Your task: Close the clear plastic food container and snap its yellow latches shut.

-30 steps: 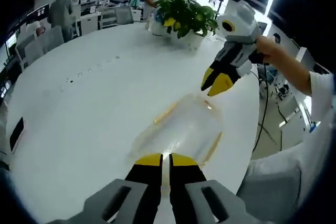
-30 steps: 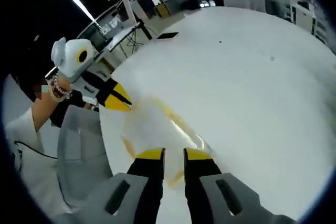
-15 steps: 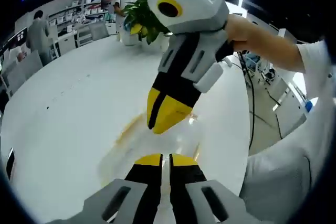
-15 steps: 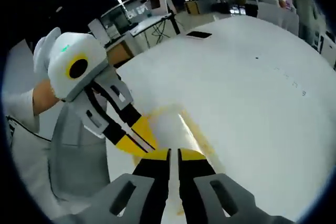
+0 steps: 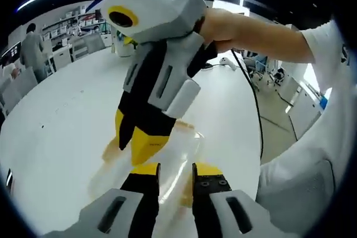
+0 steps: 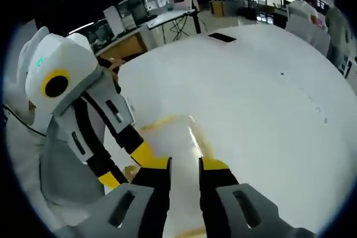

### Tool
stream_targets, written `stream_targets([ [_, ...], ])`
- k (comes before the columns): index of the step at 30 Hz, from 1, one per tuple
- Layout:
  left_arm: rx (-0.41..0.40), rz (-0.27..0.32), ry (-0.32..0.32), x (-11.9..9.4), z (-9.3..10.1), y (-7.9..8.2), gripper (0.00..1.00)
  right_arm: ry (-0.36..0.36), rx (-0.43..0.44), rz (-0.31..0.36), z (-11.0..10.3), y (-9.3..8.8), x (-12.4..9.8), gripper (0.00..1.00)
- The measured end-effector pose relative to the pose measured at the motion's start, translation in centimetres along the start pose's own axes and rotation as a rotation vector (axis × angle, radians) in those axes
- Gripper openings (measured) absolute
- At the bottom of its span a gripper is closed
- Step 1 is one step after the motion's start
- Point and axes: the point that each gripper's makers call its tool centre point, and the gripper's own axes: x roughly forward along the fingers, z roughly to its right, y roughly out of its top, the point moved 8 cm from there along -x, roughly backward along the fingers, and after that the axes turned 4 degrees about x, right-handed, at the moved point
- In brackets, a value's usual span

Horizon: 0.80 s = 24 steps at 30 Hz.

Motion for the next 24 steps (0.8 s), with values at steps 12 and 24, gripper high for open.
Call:
stream_targets([
  [12, 0.130, -0.004, -0.030, 0.0, 1.1, -1.1, 0.29, 0.033, -0.125, -0.085, 0.1, 0.1, 0.9, 0.38],
  [24, 0.367, -0.034, -0.010, 0.2, 1.6, -1.5, 0.28, 0.042, -0.184, -0.237, 0.8, 0.7, 1.6, 0.34],
])
